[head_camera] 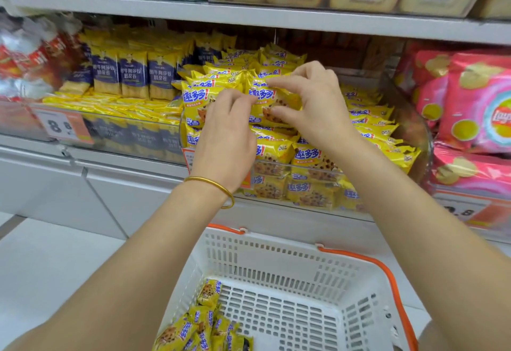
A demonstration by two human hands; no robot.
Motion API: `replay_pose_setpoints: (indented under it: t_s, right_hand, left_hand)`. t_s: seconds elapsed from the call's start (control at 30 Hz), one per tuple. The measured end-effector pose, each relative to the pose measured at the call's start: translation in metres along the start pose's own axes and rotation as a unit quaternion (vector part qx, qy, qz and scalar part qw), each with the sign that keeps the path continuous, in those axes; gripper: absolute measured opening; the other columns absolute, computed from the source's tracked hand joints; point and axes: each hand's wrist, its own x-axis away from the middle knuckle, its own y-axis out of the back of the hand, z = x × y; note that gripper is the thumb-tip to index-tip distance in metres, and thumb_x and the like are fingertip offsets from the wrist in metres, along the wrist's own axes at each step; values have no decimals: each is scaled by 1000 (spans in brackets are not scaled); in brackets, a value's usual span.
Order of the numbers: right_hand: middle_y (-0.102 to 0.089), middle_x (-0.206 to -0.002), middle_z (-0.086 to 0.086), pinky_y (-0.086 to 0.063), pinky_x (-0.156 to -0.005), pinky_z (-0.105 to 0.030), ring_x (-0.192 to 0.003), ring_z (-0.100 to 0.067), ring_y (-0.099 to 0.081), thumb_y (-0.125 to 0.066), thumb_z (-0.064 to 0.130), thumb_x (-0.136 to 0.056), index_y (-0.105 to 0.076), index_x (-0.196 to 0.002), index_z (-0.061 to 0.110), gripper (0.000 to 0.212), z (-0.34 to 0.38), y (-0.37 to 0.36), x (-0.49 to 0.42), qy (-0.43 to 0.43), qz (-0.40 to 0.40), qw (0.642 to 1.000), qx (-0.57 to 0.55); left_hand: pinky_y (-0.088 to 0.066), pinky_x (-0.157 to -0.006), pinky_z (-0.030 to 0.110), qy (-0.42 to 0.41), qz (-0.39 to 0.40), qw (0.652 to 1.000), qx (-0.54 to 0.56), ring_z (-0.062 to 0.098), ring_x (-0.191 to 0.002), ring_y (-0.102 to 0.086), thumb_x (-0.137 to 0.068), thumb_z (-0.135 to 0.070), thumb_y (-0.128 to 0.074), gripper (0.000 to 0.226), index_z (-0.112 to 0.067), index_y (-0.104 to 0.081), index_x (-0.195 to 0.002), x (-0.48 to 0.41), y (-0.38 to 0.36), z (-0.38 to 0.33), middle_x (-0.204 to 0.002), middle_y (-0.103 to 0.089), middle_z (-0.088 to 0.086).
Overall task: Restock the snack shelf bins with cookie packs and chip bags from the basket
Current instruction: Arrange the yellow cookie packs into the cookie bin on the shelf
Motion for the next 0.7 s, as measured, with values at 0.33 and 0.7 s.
replay_pose_setpoints:
  t_s: [0.33,0.7]
  right_hand:
    - [-52,-105,-4,-40,-80,-28,-97,-20,-49,-67,14,-81,-63,-107,15,26,12,11,34,43,-153,987,-22]
    - [-58,-103,-7,-45,-85,-38,-96,-23,-56,-52,6,-86,-62,-107,13,24,14,-173,216,-98,370,911,-152]
  left_hand:
    - [-47,-88,40,-57,-10,998,-9,31,-106,-52,-81,8,-48,40,1,-57,-120,15,16,-1,-117,-51,18]
    - [-44,-88,48,-37,324,930,-170,31,-110,-48,-90,-18,-43,29,-12,-58,-113,110,38,22,-115,-53,9]
